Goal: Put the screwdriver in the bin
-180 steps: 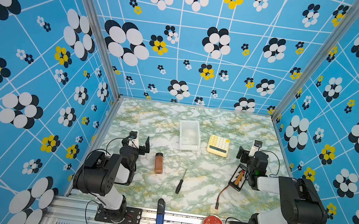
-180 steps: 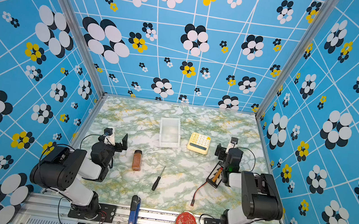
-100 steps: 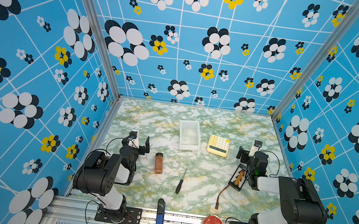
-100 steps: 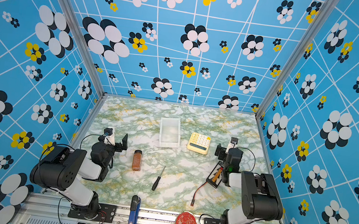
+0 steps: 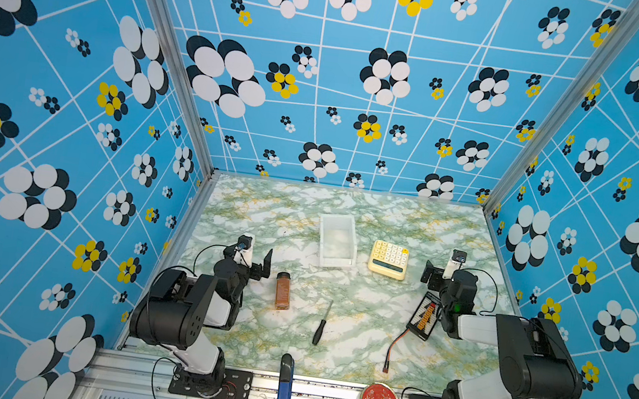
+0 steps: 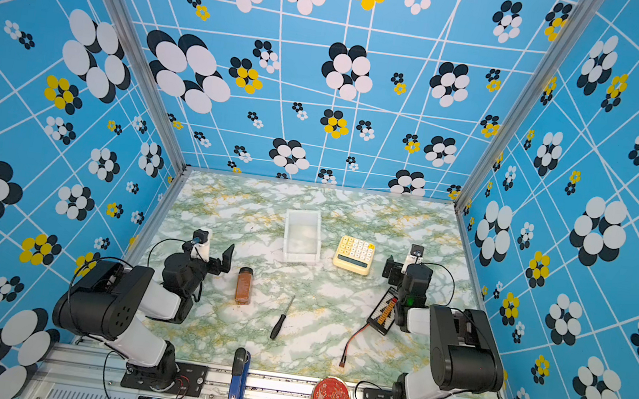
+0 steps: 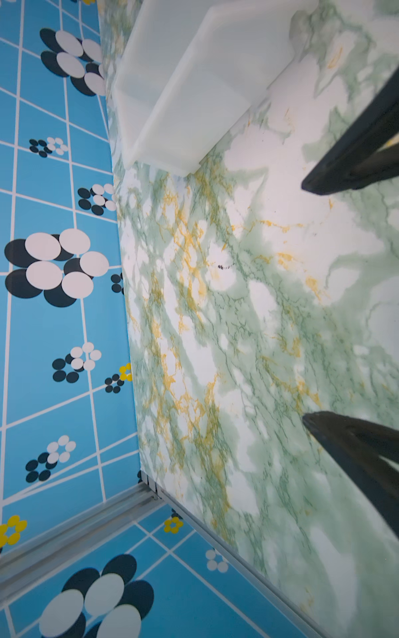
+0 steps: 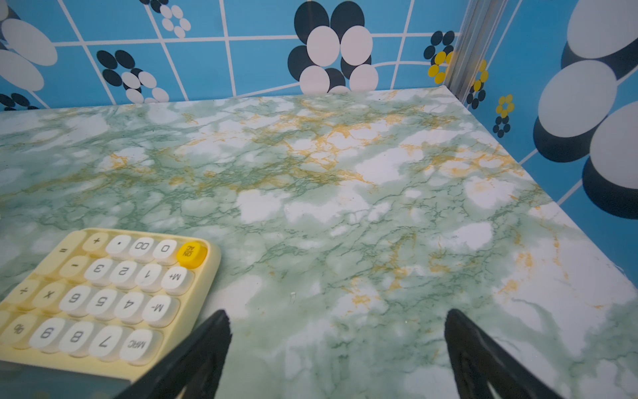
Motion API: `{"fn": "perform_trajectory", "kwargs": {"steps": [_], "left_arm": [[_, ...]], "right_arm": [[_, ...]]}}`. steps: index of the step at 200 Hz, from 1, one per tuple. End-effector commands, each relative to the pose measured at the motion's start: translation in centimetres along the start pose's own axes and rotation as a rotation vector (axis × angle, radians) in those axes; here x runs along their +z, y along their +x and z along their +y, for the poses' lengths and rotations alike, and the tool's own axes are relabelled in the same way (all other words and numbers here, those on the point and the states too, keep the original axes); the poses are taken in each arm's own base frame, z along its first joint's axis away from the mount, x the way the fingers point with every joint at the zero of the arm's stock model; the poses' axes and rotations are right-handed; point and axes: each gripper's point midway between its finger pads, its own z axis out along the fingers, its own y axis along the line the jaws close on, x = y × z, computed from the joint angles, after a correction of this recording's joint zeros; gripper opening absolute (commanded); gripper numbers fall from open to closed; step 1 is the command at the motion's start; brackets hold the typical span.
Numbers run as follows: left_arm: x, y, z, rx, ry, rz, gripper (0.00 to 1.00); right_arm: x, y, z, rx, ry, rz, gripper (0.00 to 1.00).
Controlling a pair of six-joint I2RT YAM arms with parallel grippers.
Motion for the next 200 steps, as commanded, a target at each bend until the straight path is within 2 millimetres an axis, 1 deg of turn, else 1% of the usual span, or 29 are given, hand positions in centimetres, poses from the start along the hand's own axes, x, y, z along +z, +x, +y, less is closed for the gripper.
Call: {"fn": "perform_trajectory", "kwargs": {"steps": [1,47,71,88,91,104,110,124,134,148,159,160,162,164,172,182,194,200], "left_arm": [[-0.1,-0.6,-1.5,0.047,0.085,-0.028,0.99],[0.1,-0.6,-1.4,0.046,0.081,-0.024,0.99],[0.3,-0.7,-0.9,0.037,0.057,-0.012,0.99],[0.5,-1.0,-0.3,0.023,0.025,-0.010,0.99],[0.5,-1.2,-0.2,0.020,0.022,-0.010,0.99],[0.6,-2.0,-0.2,0.012,0.029,0.009,0.99],[0.6,-2.5,-0.2,0.010,0.039,0.029,0.99],[1.0,-3.4,-0.2,0.001,0.047,0.067,0.99],[1.3,-3.4,-0.2,0.005,0.056,0.101,0.99],[1.7,-2.9,0.1,0.004,0.046,0.205,0.99],[1.7,-3.1,0.3,0.000,0.045,0.271,0.99],[1.7,-3.2,0.3,0.002,0.046,0.273,0.99],[1.6,-3.3,0.2,0.006,0.051,0.284,0.99],[1.5,-3.3,0.1,0.008,0.058,0.294,0.99],[1.1,-3.4,-0.1,0.028,0.077,0.337,0.99],[0.3,-3.8,-0.4,0.069,0.094,0.388,0.99],[-0.8,-4.3,-0.4,0.137,0.097,0.459,0.99],[-1.4,-4.7,0.0,0.161,0.074,0.493,0.99]], "right_arm": [[0.2,-0.6,0.0,-0.005,-0.004,-0.012,0.99],[0.2,-0.6,0.0,-0.004,-0.004,-0.009,0.99],[0.2,-0.6,0.0,-0.005,-0.003,-0.010,0.99],[0.1,-1.4,-1.0,0.015,0.052,-0.021,0.99],[0.1,-1.2,-1.1,0.014,0.060,-0.002,0.99],[-0.1,-2.8,-1.5,0.014,0.089,0.010,0.99],[-0.3,-3.2,-1.8,0.015,0.108,0.034,0.99],[-1.2,-4.9,-1.8,0.017,0.112,0.049,0.99],[-1.9,-6.2,-1.8,0.026,0.115,0.070,0.99],[-3.4,-7.8,-0.7,0.012,0.095,0.134,0.99],[-4.7,-8.7,0.0,0.011,0.093,0.191,0.99],[-4.8,-9.0,0.0,0.017,0.093,0.190,0.99],[-5.1,-8.9,1.0,0.010,0.071,0.206,0.99],[-5.4,-8.9,1.4,0.013,0.063,0.218,0.99],[-6.5,-9.4,2.3,0.029,0.047,0.264,0.99],[-7.9,-9.4,3.3,0.051,0.028,0.319,0.99],[-9.7,-9.1,5.3,0.037,-0.008,0.366,0.99],[-10.6,-8.9,6.4,0.014,-0.025,0.385,0.99]]}}
